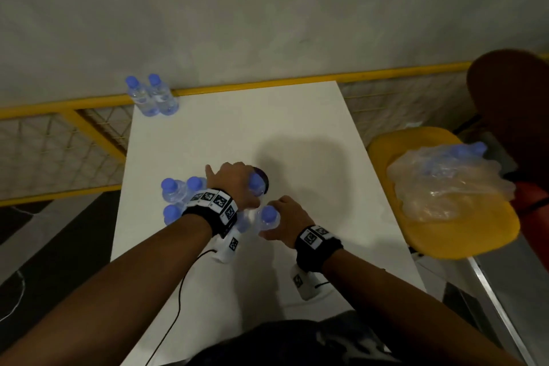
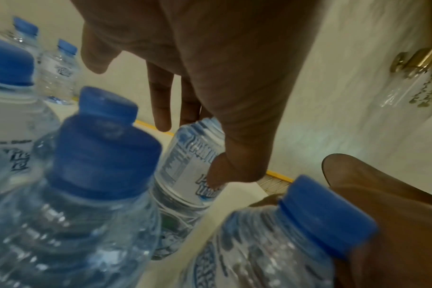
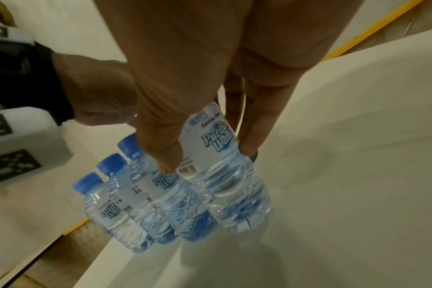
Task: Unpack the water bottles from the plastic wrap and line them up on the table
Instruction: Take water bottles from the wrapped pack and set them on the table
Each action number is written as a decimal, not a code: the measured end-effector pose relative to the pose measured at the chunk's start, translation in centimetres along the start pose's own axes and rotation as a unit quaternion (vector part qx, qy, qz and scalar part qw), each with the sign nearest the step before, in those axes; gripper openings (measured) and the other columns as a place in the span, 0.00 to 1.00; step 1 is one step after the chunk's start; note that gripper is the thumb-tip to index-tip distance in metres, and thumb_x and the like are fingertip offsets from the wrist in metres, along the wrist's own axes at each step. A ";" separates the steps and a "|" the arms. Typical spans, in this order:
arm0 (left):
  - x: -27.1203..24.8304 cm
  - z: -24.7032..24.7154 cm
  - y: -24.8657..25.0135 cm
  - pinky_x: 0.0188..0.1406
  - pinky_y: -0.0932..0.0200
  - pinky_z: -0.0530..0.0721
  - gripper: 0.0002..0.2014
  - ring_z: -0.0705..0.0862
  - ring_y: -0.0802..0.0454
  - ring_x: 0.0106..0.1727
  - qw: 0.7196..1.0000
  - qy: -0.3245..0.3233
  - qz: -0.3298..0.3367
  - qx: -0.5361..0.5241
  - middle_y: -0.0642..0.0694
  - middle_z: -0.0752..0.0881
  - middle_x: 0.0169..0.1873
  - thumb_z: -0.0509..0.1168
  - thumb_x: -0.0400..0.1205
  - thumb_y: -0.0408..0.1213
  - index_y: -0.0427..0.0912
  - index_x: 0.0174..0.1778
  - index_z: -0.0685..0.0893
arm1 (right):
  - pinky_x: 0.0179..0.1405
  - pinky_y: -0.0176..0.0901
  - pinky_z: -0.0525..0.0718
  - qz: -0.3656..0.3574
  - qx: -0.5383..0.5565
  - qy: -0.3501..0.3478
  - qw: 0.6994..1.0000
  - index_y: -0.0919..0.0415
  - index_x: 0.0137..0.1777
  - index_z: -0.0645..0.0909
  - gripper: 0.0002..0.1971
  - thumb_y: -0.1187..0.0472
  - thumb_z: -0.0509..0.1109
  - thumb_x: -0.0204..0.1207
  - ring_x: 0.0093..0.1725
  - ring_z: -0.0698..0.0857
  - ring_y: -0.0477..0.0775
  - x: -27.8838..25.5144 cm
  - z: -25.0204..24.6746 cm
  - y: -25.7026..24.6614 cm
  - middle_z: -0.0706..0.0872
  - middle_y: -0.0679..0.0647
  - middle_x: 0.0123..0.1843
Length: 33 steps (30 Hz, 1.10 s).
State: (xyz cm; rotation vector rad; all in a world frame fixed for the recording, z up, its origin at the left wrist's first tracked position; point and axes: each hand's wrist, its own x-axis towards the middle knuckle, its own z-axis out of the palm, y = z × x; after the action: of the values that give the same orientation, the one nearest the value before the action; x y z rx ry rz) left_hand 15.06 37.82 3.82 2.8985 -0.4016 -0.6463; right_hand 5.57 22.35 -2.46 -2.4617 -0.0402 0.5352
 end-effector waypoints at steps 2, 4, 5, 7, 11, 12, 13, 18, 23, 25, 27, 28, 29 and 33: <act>0.4 0.2 -0.6 0.73 0.28 0.68 0.23 0.83 0.45 0.55 1.000 -0.012 0.005 -0.007 0.57 0.84 0.45 0.74 0.57 0.58 0.60 0.48 0.81 | 0.51 0.48 0.82 0.014 -0.003 0.007 1.000 0.52 0.53 0.82 0.23 0.46 0.82 0.60 0.52 0.80 0.54 1.2 0.7 -0.4 0.80 0.48 0.46; 0.7 0.6 -1.2 0.70 0.30 0.70 0.22 0.81 0.46 0.52 1.000 -0.028 0.010 -0.002 0.56 0.83 0.43 0.73 0.58 0.58 0.58 0.45 0.80 | 0.51 0.49 0.83 0.025 -0.003 0.011 1.000 0.50 0.53 0.81 0.23 0.45 0.82 0.59 0.51 0.81 0.54 2.1 1.4 -0.5 0.81 0.50 0.49; 0.9 0.8 -1.5 0.68 0.31 0.72 0.21 0.81 0.46 0.51 0.999 -0.033 0.015 0.003 0.56 0.83 0.43 0.73 0.58 0.59 0.57 0.43 0.79 | 0.50 0.50 0.84 0.029 -0.008 0.010 1.000 0.48 0.52 0.81 0.23 0.44 0.82 0.59 0.51 0.80 0.53 2.6 1.8 -0.4 0.82 0.50 0.49; 1.3 1.1 -2.1 0.62 0.37 0.79 0.19 0.81 0.46 0.47 0.999 -0.035 0.025 -0.005 0.55 0.82 0.43 0.72 0.60 0.59 0.56 0.40 0.77 | 0.48 0.50 0.85 0.033 -0.028 0.012 0.999 0.46 0.50 0.79 0.22 0.41 0.79 0.58 0.51 0.80 0.52 3.4 2.4 -0.3 0.83 0.48 0.47; 2.6 1.6 -2.7 0.46 0.47 0.87 0.17 0.83 0.46 0.44 0.996 -0.071 0.048 -0.030 0.52 0.83 0.43 0.71 0.60 0.55 0.55 0.39 0.74 | 0.50 0.50 0.85 0.022 -0.039 0.017 0.999 0.50 0.57 0.78 0.24 0.48 0.79 0.62 0.54 0.79 0.52 3.7 2.9 -0.5 0.84 0.50 0.52; 2.8 1.7 -2.6 0.46 0.47 0.88 0.16 0.84 0.46 0.44 0.996 -0.071 0.054 -0.025 0.53 0.83 0.42 0.71 0.61 0.53 0.56 0.39 0.74 | 0.51 0.51 0.86 0.023 -0.029 0.020 0.999 0.50 0.62 0.75 0.28 0.47 0.79 0.62 0.54 0.80 0.53 3.8 3.1 -0.4 0.82 0.51 0.55; 3.0 1.8 -2.5 0.48 0.46 0.89 0.16 0.86 0.46 0.46 0.996 -0.067 0.051 -0.025 0.54 0.83 0.42 0.72 0.62 0.52 0.56 0.39 0.74 | 0.51 0.52 0.86 0.023 -0.020 0.024 0.999 0.49 0.67 0.72 0.33 0.46 0.78 0.61 0.54 0.81 0.54 4.0 3.2 -0.3 0.81 0.51 0.58; 4.3 2.6 -2.9 0.43 0.48 0.90 0.14 0.89 0.46 0.42 0.995 -0.085 0.045 -0.024 0.57 0.81 0.33 0.70 0.57 0.49 0.57 0.34 0.73 | 0.48 0.55 0.86 0.026 -0.017 0.006 1.000 0.47 0.66 0.70 0.37 0.41 0.79 0.57 0.53 0.83 0.56 4.3 3.9 0.5 0.80 0.51 0.57; 3.4 2.1 -3.5 0.44 0.50 0.84 0.14 0.85 0.43 0.43 0.992 -0.089 0.085 -0.032 0.53 0.82 0.39 0.67 0.64 0.49 0.56 0.43 0.74 | 0.53 0.53 0.83 0.016 0.006 0.005 1.000 0.50 0.70 0.70 0.39 0.46 0.82 0.59 0.57 0.82 0.59 3.8 3.4 0.6 0.79 0.54 0.60; 2.9 1.9 -3.4 0.50 0.46 0.86 0.15 0.86 0.41 0.48 0.993 -0.083 0.084 -0.028 0.52 0.84 0.44 0.66 0.65 0.49 0.57 0.46 0.75 | 0.59 0.54 0.82 0.018 0.008 -0.005 1.000 0.55 0.75 0.68 0.45 0.48 0.84 0.59 0.61 0.81 0.61 3.7 3.0 0.6 0.78 0.57 0.64; 2.4 1.6 -3.2 0.61 0.37 0.84 0.22 0.86 0.40 0.56 0.996 -0.042 0.074 -0.017 0.52 0.86 0.55 0.67 0.66 0.51 0.60 0.59 0.78 | 0.65 0.55 0.80 0.028 0.013 -0.020 0.999 0.60 0.80 0.63 0.53 0.49 0.86 0.58 0.66 0.79 0.60 3.4 2.6 1.1 0.75 0.59 0.70; 1.9 1.3 -2.8 0.65 0.33 0.80 0.28 0.85 0.40 0.61 0.997 -0.019 0.077 -0.013 0.52 0.85 0.61 0.67 0.68 0.51 0.61 0.67 0.78 | 0.66 0.54 0.80 0.030 0.019 -0.023 0.999 0.61 0.82 0.60 0.56 0.48 0.87 0.57 0.66 0.79 0.59 3.0 2.3 1.5 0.73 0.58 0.71; 1.4 0.9 -2.2 0.69 0.31 0.77 0.31 0.83 0.40 0.64 0.996 0.003 0.087 -0.021 0.51 0.83 0.66 0.68 0.70 0.51 0.60 0.73 0.76 | 0.67 0.53 0.80 0.032 0.027 -0.027 0.999 0.61 0.83 0.59 0.57 0.47 0.87 0.57 0.66 0.79 0.57 2.6 1.9 2.0 0.73 0.57 0.72; -0.4 -0.3 2.9 0.66 0.41 0.82 0.25 0.83 0.44 0.62 0.979 0.041 0.170 -0.104 0.50 0.84 0.65 0.65 0.74 0.46 0.52 0.70 0.83 | 0.59 0.47 0.86 0.050 0.071 -0.023 0.996 0.57 0.74 0.75 0.39 0.48 0.84 0.65 0.55 0.85 0.50 -1.0 -1.2 6.0 0.83 0.53 0.63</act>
State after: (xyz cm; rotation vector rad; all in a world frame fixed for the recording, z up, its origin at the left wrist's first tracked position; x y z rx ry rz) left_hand 14.15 35.19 4.81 2.5616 -0.7488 -0.4801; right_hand 4.54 16.65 -4.74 -2.3226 0.1007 0.6165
